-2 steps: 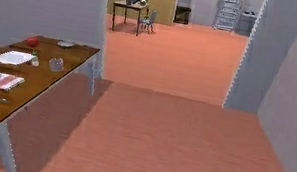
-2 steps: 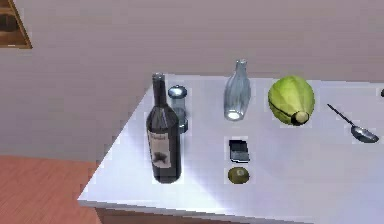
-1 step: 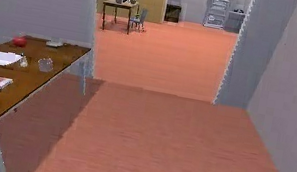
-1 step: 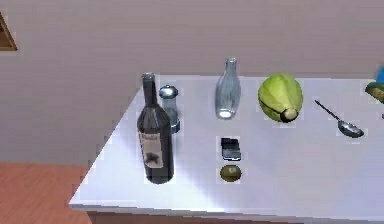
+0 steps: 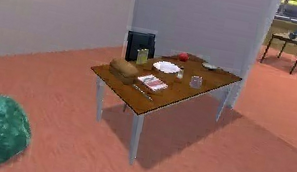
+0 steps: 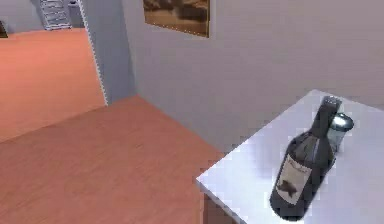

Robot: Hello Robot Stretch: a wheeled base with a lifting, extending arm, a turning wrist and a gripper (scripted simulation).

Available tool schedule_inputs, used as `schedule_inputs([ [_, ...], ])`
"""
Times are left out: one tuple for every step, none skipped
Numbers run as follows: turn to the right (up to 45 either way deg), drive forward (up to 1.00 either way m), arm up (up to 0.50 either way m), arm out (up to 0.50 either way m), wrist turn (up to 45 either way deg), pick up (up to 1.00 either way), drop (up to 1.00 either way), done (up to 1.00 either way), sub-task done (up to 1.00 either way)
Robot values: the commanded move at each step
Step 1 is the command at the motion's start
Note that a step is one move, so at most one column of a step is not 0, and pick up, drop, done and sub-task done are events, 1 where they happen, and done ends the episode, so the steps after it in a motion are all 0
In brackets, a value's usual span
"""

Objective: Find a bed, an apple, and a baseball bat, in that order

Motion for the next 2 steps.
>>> schedule_inputs([
  [-42.0,0.0,0.0,0.0,0.0,0.0,0.0,0.0,0.0],
  [0.0,0.1,0.0,0.0,0.0,0.0,0.0,0.0,0.0],
])
